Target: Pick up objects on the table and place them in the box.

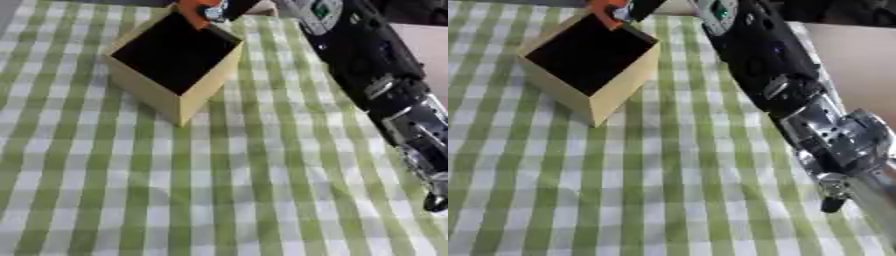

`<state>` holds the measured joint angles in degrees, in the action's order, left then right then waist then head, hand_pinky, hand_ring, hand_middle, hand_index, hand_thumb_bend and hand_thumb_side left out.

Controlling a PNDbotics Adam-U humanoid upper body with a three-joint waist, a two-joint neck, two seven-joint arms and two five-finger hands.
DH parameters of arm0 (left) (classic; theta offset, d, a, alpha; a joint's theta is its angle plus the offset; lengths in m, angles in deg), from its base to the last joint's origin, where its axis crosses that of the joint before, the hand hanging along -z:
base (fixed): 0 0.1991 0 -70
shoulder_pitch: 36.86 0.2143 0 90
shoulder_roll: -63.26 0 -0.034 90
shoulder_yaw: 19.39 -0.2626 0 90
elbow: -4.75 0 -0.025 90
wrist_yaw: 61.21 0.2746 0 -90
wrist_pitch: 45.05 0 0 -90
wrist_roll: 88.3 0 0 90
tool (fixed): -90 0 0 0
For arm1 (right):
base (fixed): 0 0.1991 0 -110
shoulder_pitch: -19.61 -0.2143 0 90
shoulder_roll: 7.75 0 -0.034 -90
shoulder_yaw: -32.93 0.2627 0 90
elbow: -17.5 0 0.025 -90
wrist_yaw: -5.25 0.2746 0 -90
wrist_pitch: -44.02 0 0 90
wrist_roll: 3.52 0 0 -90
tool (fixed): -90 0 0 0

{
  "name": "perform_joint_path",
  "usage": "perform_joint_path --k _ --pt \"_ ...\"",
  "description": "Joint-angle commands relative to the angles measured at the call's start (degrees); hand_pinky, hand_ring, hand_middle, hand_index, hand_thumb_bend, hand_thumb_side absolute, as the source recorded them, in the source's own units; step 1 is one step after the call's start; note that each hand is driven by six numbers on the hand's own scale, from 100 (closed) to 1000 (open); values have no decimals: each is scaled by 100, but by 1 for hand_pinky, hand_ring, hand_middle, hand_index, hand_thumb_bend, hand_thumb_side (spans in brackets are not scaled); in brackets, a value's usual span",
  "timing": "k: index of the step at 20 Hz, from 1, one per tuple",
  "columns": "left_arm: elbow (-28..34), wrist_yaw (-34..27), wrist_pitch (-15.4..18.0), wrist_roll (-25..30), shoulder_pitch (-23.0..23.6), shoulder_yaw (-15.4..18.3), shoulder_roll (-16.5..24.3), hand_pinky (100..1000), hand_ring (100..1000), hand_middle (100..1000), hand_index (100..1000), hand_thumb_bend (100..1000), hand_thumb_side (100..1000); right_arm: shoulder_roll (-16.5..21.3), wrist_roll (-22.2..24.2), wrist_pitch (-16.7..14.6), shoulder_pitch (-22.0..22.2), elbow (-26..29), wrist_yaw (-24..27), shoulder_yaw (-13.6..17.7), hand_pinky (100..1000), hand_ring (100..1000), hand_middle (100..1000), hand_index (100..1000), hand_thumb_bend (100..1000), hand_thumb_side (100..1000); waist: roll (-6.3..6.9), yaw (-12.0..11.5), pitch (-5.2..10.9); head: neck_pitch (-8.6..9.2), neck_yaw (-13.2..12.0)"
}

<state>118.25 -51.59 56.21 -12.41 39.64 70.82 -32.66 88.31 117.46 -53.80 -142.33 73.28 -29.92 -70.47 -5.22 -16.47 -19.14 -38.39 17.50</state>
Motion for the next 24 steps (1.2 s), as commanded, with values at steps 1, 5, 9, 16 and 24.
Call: perform_joint_path --k 1,5,9,16,24 --pt "109 -43 20 30 -86 -6 8 708 588 608 668 431 738 -111 -28 -113 -189 -124 -181 55 602 611 604 692 100 339 29 -25 89 71 41" --pt "109 -58 37 37 -137 -10 -5 708 588 609 668 431 738 -254 5 -152 -157 -342 -318 66 604 615 606 692 100 351 14 -68 66 97 51" --pt "109 -75 52 48 -195 -18 -21 708 589 609 668 431 737 -383 -16 -160 -78 -555 -457 113 605 617 606 692 100 363 14 -124 26 129 80" --pt "109 -97 61 70 -241 -26 -40 708 588 610 668 429 738 -532 -42 -246 -9 -818 -656 161 617 630 616 698 100 388 7 -181 -22 143 113" --pt "109 -95 44 113 -229 -40 -37 709 588 611 668 426 739 -506 45 -587 -36 -689 -1080 137 799 841 786 878 100 524 10 -153 -5 125 82"
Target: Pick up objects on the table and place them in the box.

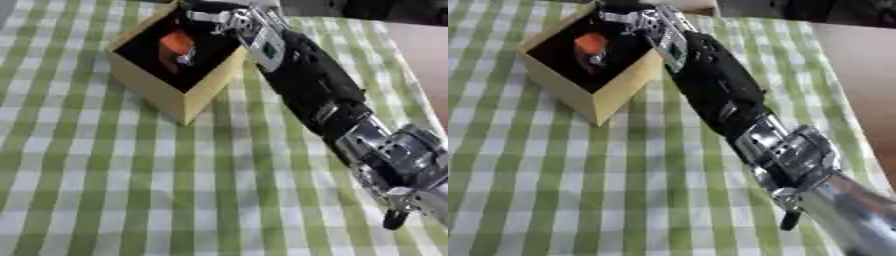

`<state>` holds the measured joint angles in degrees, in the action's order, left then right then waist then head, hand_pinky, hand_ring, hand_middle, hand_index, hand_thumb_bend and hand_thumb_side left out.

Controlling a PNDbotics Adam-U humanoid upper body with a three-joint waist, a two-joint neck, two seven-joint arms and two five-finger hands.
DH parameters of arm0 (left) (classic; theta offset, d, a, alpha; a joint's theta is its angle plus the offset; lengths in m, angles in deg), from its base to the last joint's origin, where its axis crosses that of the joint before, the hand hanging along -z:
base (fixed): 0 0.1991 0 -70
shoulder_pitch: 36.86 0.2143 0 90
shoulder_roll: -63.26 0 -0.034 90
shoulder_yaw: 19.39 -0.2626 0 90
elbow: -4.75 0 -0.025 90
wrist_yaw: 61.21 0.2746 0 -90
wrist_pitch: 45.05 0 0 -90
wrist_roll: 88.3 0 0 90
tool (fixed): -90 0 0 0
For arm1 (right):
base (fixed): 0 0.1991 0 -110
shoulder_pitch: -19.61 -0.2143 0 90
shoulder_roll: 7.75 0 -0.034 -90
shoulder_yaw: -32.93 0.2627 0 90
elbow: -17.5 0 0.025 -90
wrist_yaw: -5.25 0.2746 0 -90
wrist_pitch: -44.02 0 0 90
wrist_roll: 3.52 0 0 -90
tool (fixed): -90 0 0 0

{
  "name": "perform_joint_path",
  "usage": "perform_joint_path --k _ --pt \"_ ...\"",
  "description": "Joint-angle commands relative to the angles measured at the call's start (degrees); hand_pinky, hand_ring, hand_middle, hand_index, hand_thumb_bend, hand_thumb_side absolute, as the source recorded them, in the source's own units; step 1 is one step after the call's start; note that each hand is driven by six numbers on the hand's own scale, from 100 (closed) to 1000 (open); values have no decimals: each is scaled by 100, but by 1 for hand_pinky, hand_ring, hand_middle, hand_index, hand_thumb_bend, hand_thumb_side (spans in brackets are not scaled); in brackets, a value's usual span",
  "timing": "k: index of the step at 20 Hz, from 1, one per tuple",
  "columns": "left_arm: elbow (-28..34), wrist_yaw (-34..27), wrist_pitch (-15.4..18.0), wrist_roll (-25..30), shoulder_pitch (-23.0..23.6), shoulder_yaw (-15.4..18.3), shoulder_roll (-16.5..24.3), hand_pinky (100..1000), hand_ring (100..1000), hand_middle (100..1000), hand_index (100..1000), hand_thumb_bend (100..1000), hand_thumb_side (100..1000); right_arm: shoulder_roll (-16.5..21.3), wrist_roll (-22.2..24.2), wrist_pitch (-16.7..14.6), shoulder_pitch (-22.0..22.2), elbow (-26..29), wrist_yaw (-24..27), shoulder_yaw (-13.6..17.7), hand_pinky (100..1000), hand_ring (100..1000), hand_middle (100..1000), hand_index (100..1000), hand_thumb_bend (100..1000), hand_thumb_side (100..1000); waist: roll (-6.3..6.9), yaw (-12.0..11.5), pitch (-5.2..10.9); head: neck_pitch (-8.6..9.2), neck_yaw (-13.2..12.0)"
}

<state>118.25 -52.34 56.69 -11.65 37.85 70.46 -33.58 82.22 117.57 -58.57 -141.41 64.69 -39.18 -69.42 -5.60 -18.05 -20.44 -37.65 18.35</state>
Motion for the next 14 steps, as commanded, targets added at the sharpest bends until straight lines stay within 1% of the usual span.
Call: perform_joint_path --k 1,3,4,12,14 --pt "109 -19 -7 43 -47 -3 55 709 588 612 668 425 739 110 55 -141 -132 203 -196 36 802 845 790 883 124 536 50 10 130 50 -9" --pt "109 -17 -15 51 -37 1 58 709 588 612 668 425 740 127 88 -183 -136 281 -237 35 803 845 793 894 157 560 54 26 142 49 -22" --pt "109 -15 -22 57 -30 0 59 709 588 612 668 424 740 134 104 -198 -141 322 -242 28 803 844 794 897 157 547 56 35 149 46 -25" --pt "109 -2 -58 94 0 0 67 709 589 613 668 423 740 184 124 -146 -185 550 -224 -15 802 842 792 901 178 554 73 99 232 38 -30" --pt "109 1 -68 109 7 0 69 710 589 614 668 424 740 196 142 -147 -184 559 -270 -38 805 851 801 911 217 569 78 112 260 36 -33"
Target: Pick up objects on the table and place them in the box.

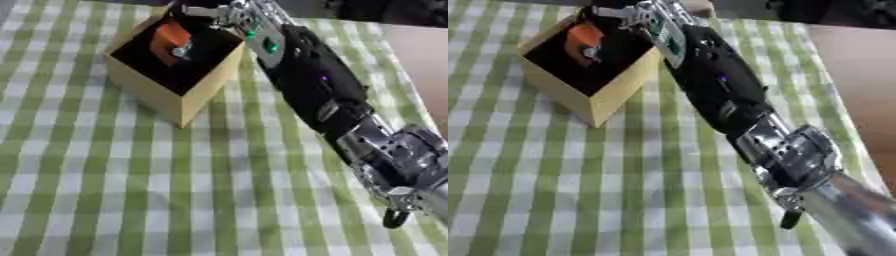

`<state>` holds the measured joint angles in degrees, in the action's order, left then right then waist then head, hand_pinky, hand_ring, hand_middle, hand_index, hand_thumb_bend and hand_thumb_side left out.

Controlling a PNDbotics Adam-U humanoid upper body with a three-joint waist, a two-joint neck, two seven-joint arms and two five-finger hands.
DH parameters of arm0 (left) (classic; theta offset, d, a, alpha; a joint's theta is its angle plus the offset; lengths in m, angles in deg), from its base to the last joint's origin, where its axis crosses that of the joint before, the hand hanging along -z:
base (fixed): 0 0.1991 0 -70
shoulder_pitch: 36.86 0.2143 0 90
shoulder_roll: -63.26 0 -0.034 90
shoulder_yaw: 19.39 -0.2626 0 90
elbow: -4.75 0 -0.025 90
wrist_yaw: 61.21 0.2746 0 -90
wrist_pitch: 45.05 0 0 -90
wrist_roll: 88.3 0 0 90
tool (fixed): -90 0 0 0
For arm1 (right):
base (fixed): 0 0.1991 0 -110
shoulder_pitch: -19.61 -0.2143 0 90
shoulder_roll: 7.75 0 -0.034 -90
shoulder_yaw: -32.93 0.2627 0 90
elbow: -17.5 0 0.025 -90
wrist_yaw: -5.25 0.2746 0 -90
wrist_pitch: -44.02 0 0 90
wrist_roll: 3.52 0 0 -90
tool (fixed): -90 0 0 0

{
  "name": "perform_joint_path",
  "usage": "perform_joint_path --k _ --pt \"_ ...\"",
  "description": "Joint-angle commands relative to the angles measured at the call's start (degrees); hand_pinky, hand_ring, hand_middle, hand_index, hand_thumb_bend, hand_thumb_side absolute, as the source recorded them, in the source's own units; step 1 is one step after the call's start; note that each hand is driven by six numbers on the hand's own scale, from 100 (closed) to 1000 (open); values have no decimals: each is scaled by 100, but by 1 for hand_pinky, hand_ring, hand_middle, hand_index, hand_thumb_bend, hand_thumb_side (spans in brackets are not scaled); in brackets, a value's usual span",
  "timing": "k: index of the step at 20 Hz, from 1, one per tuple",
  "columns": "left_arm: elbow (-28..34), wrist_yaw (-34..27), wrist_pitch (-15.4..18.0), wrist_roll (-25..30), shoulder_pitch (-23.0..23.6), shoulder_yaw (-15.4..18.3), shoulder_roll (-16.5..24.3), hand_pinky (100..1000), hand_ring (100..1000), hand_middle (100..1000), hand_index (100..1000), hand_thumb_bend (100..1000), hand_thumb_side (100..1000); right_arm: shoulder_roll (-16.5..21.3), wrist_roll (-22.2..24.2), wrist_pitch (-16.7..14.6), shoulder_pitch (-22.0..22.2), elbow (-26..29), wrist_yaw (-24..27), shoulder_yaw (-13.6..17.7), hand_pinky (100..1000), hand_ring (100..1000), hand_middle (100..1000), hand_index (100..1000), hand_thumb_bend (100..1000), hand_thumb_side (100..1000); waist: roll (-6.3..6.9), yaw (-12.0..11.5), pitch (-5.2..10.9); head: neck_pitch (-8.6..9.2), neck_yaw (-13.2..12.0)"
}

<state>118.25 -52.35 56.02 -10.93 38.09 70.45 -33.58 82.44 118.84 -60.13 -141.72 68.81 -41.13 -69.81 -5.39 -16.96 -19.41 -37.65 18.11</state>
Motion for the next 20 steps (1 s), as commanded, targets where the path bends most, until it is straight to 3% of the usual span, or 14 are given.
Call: perform_joint_path --k 1,7,11,14,15,20 --pt "109 4 -2 44 -17 0 69 710 589 614 668 424 739 175 33 -1 -151 140 -112 -10 806 853 804 917 233 581 58 6 167 37 -7" --pt "109 6 -8 65 -8 5 71 710 589 614 668 425 733 186 88 -61 -109 164 -141 -2 804 846 792 914 204 607 70 33 201 28 -11" --pt "109 9 -19 80 4 5 76 710 589 615 668 421 740 215 124 -25 -88 195 -110 -15 807 853 799 922 233 628 81 55 220 25 -23" --pt "109 11 -22 95 1 4 73 710 590 615 668 421 739 208 145 -30 -69 211 -64 -3 798 834 773 907 159 631 93 60 230 22 -22" --pt "109 13 -22 96 3 7 74 710 590 616 668 421 739 220 123 -18 -60 249 -15 12 798 832 770 907 174 598 94 65 235 16 -23" --pt "109 25 -24 85 39 24 92 709 590 616 667 422 740 575 1 104 72 936 538 33 787 802 747 889 100 607 78 120 279 -23 -82"
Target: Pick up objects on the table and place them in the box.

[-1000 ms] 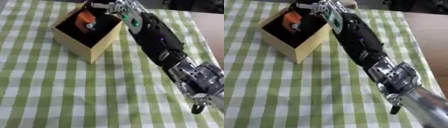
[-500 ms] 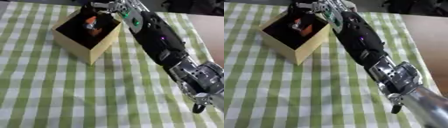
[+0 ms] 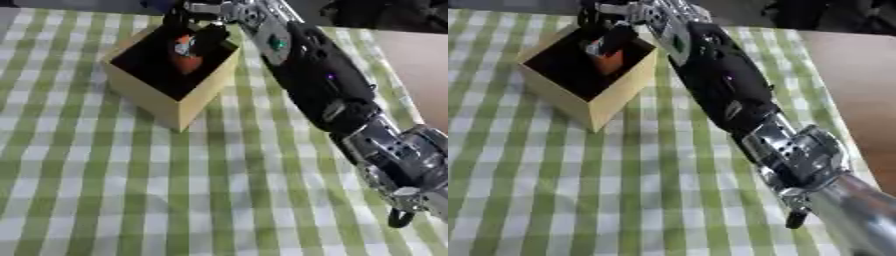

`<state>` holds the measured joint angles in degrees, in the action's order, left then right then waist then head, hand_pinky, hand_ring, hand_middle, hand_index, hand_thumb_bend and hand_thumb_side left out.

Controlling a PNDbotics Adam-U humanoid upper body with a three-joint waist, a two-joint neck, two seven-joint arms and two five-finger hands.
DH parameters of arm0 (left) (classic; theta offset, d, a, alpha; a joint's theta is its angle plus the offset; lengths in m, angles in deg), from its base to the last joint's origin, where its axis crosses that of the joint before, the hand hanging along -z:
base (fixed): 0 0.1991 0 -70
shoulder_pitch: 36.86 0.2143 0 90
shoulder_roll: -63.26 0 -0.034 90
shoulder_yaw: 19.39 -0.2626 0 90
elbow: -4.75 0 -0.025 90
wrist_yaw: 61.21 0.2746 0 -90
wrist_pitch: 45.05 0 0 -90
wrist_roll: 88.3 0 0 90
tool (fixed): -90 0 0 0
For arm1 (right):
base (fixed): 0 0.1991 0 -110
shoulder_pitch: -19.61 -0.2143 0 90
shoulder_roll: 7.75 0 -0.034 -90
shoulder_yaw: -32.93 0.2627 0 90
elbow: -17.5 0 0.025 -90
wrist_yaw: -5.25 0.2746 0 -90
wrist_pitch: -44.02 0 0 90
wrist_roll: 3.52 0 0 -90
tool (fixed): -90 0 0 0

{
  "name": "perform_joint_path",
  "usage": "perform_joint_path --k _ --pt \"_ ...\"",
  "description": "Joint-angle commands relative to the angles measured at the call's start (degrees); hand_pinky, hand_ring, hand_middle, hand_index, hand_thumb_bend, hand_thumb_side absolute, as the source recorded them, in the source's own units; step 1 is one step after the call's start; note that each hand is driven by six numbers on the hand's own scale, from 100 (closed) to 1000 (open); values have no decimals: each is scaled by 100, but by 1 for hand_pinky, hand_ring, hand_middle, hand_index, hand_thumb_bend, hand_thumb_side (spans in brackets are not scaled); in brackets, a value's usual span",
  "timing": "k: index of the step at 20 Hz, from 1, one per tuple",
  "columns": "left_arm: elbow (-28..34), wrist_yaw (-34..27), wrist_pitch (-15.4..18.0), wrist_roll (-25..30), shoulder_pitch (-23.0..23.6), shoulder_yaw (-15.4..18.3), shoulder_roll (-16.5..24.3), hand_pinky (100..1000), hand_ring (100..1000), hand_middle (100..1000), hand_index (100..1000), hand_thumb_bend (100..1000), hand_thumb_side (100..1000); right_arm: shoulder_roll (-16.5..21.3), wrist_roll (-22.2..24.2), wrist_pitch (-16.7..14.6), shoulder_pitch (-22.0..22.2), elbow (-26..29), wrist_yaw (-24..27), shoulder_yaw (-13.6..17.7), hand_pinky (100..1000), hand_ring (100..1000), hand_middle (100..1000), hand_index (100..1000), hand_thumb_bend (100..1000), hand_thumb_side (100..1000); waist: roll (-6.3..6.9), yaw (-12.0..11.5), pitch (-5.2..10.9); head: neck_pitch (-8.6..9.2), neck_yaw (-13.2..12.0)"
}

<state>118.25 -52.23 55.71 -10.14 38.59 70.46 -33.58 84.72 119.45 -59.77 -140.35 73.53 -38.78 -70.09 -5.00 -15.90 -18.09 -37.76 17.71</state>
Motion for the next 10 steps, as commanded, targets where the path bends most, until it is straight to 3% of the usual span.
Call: perform_joint_path --k 1,6,10 --pt "109 18 5 1 -2 29 98 709 590 616 667 422 740 474 -97 113 -7 725 477 60 785 797 742 883 100 615 37 29 157 -15 -62" --pt "109 49 -6 -27 31 52 126 710 591 618 668 423 741 1127 -250 580 490 2242 1285 142 789 781 733 876 100 631 44 96 189 -24 -147" --pt "109 76 -10 -58 49 77 134 710 591 618 668 423 740 1606 -502 985 1148 3497 1936 334 797 750 690 859 100 692 63 146 205 -37 -211"
